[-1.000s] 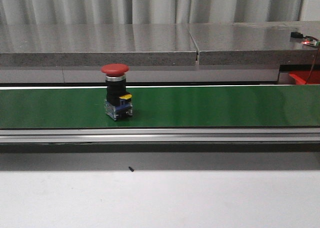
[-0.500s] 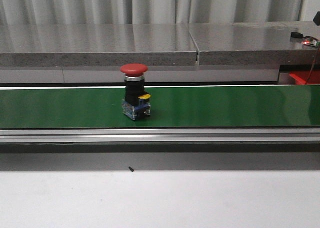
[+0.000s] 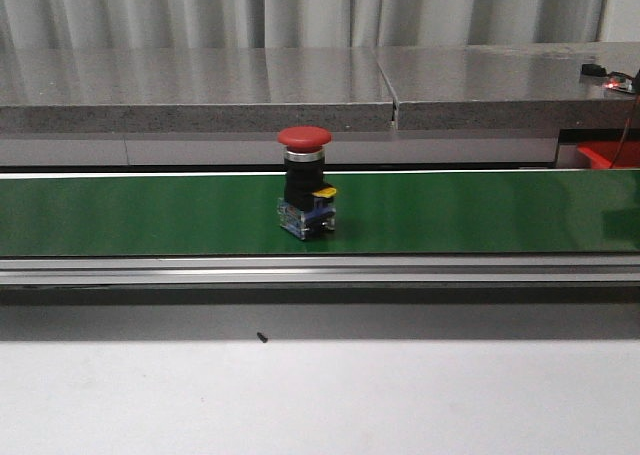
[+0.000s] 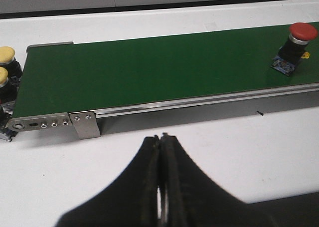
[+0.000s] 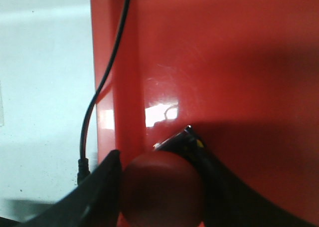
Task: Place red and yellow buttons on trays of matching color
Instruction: 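Lift the red button into the red tray and open the right gripper, then lower the right gripper onto the second red button and grasp it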
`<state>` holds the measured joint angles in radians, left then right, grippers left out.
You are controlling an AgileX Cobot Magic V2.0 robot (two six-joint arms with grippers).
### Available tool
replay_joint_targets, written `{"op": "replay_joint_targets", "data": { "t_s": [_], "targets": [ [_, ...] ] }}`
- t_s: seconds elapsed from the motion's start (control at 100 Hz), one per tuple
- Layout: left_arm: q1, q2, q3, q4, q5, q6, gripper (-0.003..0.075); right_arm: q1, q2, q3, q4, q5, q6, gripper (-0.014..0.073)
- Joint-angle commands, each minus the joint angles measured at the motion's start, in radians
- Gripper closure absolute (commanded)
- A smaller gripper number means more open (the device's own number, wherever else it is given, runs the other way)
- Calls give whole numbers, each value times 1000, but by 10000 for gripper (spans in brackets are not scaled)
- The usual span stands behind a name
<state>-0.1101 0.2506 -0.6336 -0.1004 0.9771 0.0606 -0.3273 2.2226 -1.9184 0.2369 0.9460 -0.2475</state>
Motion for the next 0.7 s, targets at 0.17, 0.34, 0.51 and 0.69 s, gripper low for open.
{"op": "replay_joint_targets", "data": {
  "t_s": [0.17, 0.34, 0.51, 0.69],
  "targets": [
    [-6, 12, -24, -15, -66, 0, 739, -4, -73, -34, 58, -48, -2, 44],
    [-6, 12, -24, -15, -66, 0, 739, -2, -119, -30, 73, -42, -2, 44],
    [-6, 12, -24, -15, -66, 0, 739, -2, -189, 19, 73, -39, -17, 46],
    [-6, 12, -24, -15, -66, 0, 739, 3, -301, 129, 73, -79, -41, 95]
  ]
}}
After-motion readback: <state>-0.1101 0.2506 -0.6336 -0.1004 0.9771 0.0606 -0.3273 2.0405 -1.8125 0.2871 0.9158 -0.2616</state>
